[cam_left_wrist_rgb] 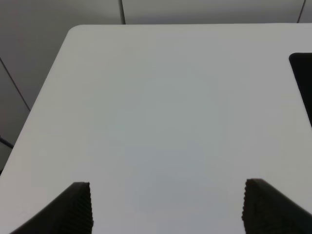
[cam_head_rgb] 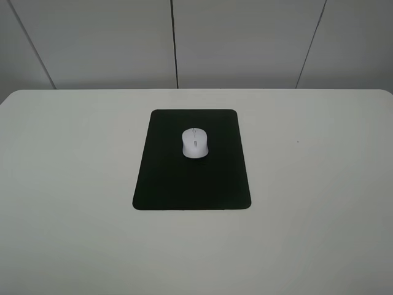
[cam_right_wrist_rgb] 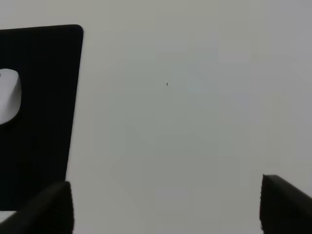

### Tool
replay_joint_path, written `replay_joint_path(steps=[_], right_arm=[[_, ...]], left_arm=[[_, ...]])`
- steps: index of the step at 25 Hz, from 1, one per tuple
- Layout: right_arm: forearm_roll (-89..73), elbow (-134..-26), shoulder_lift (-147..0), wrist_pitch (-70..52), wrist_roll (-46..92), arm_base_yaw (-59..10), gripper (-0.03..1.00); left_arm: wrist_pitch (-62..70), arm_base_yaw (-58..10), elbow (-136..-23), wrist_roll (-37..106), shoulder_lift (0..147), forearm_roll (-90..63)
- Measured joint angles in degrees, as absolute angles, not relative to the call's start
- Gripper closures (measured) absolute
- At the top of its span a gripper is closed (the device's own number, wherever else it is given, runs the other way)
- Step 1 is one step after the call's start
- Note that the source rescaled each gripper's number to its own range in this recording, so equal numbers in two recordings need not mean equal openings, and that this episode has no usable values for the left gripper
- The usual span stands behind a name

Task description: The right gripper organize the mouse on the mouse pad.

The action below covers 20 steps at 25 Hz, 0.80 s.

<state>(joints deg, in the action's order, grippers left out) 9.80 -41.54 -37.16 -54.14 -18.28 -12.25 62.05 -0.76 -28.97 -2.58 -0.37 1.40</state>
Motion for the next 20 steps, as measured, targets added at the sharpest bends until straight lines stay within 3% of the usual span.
replay_joint_path(steps=[7,20], right_arm=[[11.5,-35.8,-23.1,-56.0,-18.3,-16.1,0.27],[8.3,-31.5,-7.4,-57.3,-14.2,-16.3,0.27]], left_arm=[[62.1,-0.8,-29.0,-2.6,-0.4,1.4],[62.1,-0.8,-29.0,-2.6,-0.4,1.4]])
